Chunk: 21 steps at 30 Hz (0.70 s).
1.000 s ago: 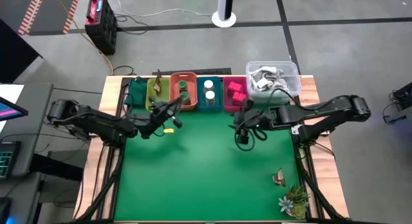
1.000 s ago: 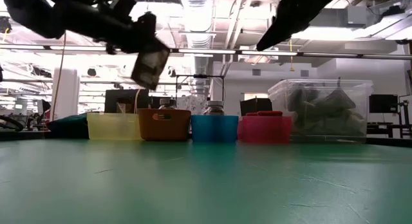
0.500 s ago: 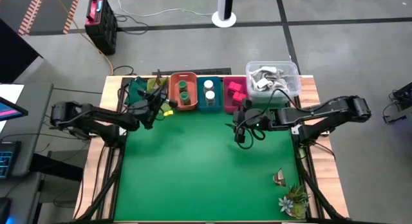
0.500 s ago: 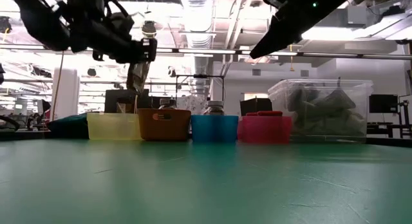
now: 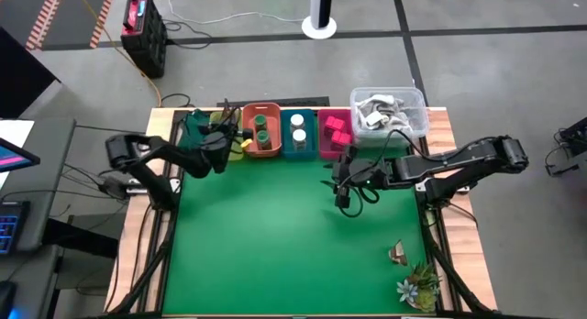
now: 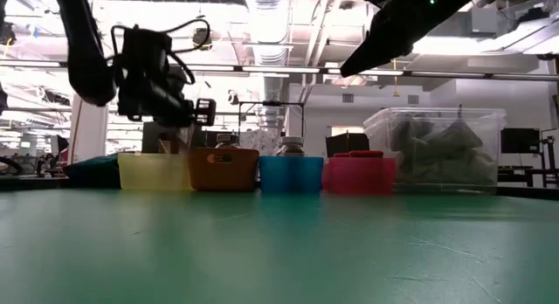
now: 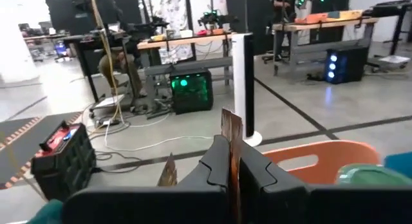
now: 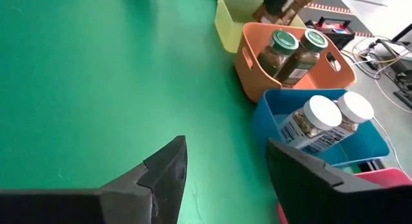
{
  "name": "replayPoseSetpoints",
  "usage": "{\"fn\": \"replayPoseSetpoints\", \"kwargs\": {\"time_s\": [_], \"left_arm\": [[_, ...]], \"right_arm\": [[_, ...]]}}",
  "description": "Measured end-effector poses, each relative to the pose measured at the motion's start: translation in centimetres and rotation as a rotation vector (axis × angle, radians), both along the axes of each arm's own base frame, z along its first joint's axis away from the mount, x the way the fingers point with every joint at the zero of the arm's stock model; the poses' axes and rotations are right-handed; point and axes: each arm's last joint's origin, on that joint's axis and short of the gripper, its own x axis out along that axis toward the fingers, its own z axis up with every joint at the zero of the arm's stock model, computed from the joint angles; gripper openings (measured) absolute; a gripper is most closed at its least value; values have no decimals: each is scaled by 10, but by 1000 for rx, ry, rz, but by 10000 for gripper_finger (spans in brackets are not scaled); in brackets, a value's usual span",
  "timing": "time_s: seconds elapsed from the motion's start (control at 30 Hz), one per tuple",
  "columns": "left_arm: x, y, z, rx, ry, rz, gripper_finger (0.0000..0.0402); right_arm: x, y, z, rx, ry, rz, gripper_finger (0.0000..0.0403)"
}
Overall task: Sort spices by type
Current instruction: Put the left orange spice pack into the yellow bin
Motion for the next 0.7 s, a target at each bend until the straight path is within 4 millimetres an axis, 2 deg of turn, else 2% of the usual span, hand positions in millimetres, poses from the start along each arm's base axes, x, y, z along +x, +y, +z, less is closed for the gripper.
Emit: {"fn": "replayPoseSetpoints", "kwargs": {"time_s": [0.27, 0.53, 0.7], "left_arm": [[0, 16, -25, 16, -29, 39, 0], [0, 20, -41, -8, 6, 53, 2], [1, 20, -47, -32, 51, 51, 20]], "right_arm": [[0, 0, 0, 6, -3, -3, 239], [0, 0, 0, 6, -3, -4, 239], [0, 0, 0, 6, -3, -4, 239]]}}
